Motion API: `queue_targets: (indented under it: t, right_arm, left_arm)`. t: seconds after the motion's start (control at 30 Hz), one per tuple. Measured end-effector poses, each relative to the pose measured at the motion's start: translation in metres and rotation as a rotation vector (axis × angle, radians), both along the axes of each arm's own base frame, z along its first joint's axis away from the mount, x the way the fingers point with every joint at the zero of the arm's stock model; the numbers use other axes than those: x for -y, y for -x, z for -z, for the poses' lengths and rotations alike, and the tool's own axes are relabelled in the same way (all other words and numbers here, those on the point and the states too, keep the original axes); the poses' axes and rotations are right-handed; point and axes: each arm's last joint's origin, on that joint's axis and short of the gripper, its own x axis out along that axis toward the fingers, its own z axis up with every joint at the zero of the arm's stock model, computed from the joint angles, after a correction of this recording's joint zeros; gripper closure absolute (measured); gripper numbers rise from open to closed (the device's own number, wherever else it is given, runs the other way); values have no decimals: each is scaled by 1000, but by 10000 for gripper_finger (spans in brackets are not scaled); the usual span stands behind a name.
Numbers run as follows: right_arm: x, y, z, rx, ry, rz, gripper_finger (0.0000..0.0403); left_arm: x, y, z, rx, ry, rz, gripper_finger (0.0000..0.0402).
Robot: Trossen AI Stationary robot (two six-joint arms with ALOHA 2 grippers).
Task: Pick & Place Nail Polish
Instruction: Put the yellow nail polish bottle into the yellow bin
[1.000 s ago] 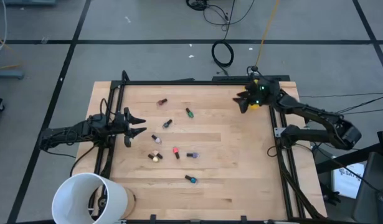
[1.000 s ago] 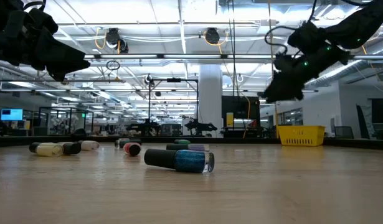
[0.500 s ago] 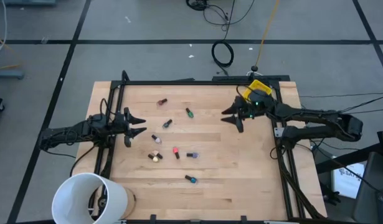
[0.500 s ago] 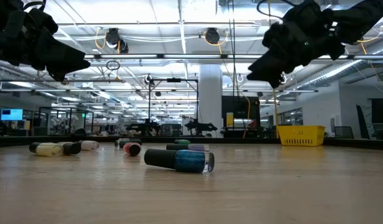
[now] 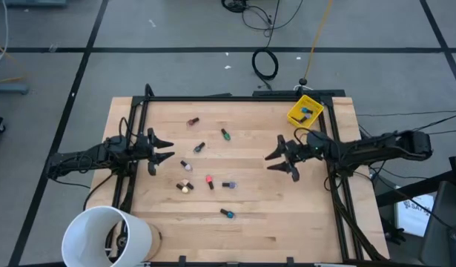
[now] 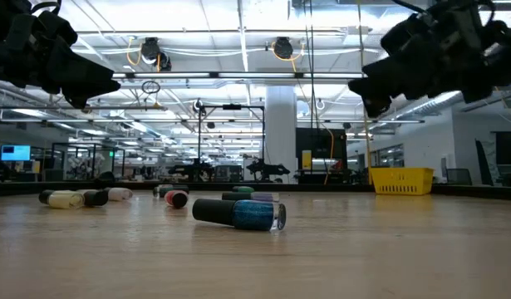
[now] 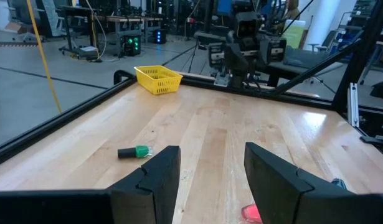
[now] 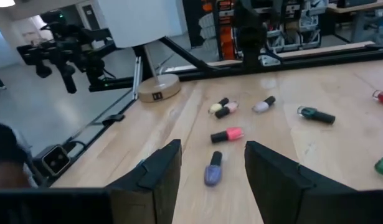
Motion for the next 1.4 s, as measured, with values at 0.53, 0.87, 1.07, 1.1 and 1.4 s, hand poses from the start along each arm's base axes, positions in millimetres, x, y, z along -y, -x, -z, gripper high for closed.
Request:
queue_targets:
  t: [0.53, 0.87, 1.07, 1.1, 1.4]
  right_arm:
    - [-3, 13, 17, 10, 49, -7, 239]
    - [-3, 13, 17, 13, 59, -9, 242]
    - [-3, 13, 19, -13, 52, -9, 243]
    - [-3, 13, 20, -21, 50, -10, 243]
    - [-3, 13, 21, -28, 49, -9, 247]
  left_arm:
    - [0, 0, 0, 1, 0, 0, 224]
    - [0, 0, 0, -1, -8, 1, 224]
    - [0, 0, -4, 52, 38, -2, 224]
    - [0, 0, -7, 82, 75, -3, 224]
    - [-1, 2, -28, 340, 302, -3, 224]
